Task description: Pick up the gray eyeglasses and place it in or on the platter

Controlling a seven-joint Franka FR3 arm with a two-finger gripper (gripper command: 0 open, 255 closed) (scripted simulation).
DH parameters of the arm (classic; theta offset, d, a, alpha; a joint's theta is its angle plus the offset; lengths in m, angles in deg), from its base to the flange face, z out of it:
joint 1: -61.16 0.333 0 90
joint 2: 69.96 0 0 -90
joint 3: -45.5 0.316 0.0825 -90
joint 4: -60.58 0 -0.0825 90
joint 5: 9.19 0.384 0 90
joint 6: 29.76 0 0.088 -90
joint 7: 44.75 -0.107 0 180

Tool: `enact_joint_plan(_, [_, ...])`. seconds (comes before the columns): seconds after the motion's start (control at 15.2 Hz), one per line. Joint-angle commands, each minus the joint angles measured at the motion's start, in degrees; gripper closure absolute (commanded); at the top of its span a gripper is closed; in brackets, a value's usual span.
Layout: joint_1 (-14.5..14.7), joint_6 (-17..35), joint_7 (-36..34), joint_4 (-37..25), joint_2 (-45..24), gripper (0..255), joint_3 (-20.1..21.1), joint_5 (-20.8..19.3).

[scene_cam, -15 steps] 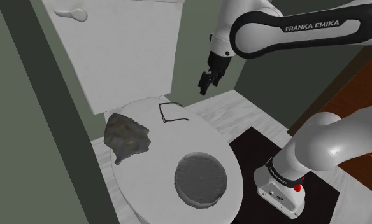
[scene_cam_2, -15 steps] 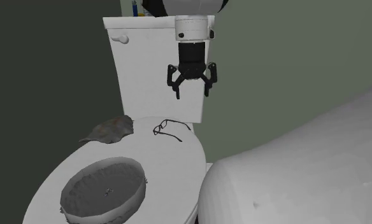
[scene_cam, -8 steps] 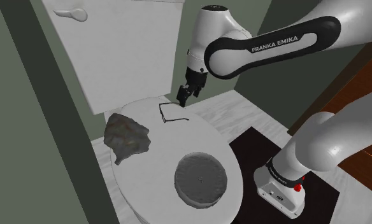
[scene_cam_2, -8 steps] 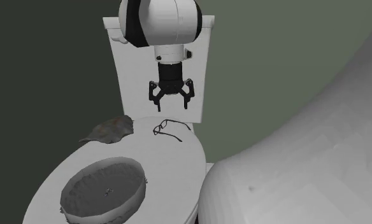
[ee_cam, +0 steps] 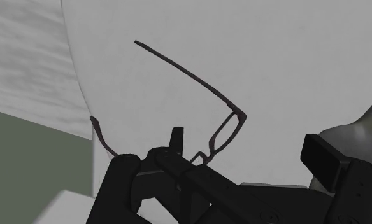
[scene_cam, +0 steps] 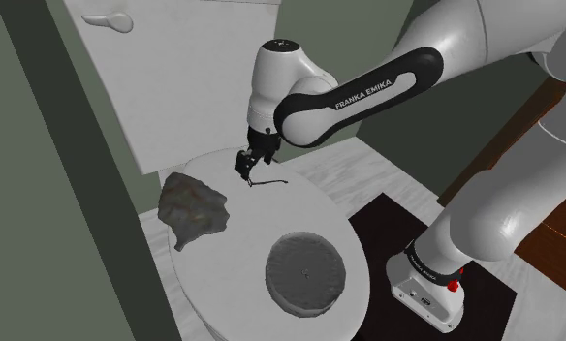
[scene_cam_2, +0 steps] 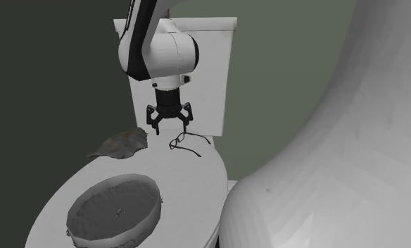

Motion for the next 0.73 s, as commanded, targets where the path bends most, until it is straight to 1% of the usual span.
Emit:
enact_joint_plan(0.0, [0.17,1.70,-1.29,-0.27,-2.02,0,0.26,-1.23])
enact_joint_plan(0.4, [0.25,6.38,-3.39,0.71,-6.17,0,-0.08,-4.22])
enact_joint_plan(0.66, [0.27,6.38,-3.39,0.71,-6.17,0,-0.10,-4.22])
